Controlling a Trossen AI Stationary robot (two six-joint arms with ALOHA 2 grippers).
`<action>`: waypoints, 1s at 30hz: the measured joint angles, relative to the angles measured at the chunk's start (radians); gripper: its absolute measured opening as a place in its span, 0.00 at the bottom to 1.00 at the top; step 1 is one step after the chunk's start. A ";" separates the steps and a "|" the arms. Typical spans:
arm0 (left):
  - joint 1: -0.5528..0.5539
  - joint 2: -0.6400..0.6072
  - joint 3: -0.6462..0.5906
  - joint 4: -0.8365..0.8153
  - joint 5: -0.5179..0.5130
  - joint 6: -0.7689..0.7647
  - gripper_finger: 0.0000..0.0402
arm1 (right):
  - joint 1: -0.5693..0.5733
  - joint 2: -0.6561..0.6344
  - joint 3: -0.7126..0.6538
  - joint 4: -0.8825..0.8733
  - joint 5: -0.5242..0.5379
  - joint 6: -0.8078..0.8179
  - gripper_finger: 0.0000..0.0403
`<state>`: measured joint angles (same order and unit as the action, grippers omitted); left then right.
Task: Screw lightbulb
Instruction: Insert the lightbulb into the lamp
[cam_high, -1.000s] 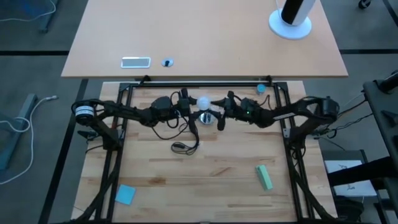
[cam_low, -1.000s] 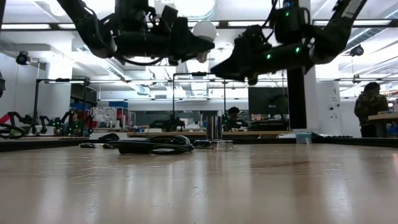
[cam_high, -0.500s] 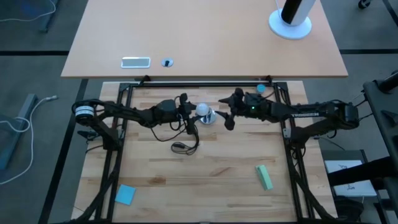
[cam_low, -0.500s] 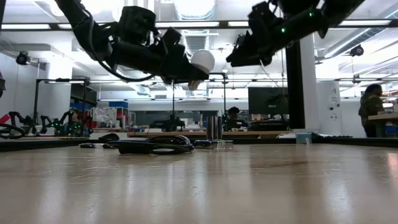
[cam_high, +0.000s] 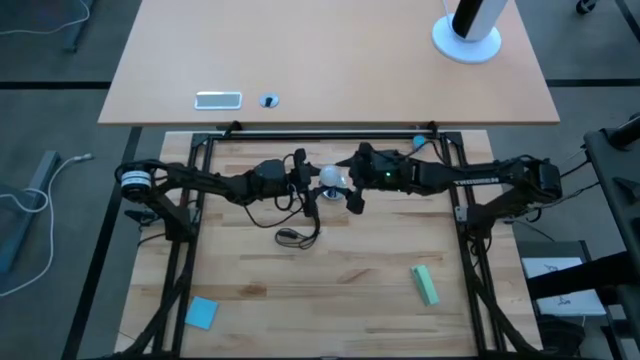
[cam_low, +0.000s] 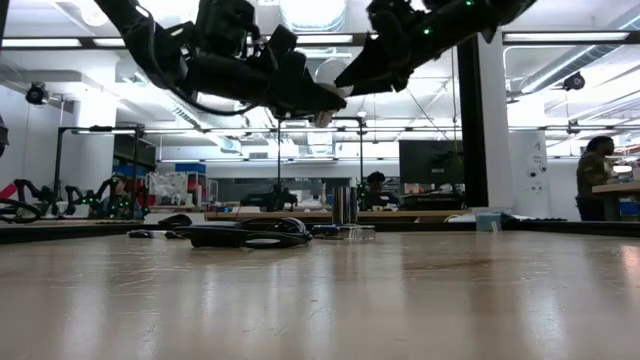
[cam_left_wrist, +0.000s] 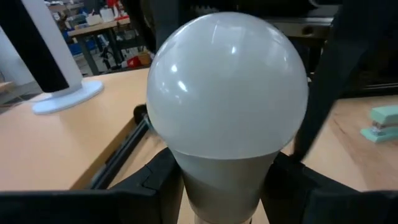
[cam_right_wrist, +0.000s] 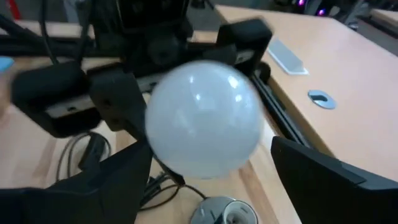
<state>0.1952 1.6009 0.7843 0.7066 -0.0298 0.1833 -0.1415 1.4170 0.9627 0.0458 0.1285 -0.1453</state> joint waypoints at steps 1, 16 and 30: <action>-0.002 0.000 0.003 -0.002 0.000 0.003 0.41 | 0.003 0.009 0.013 -0.012 -0.002 -0.010 0.81; -0.007 0.001 0.001 0.001 -0.010 0.009 0.41 | 0.013 0.052 0.133 -0.151 -0.002 -0.036 0.74; -0.007 0.000 0.000 -0.019 -0.015 -0.011 0.41 | -0.003 0.046 0.130 -0.139 -0.003 0.043 0.57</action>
<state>0.1886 1.6009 0.7848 0.6875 -0.0451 0.1726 -0.1442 1.4635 1.0931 -0.0929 0.1253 -0.1022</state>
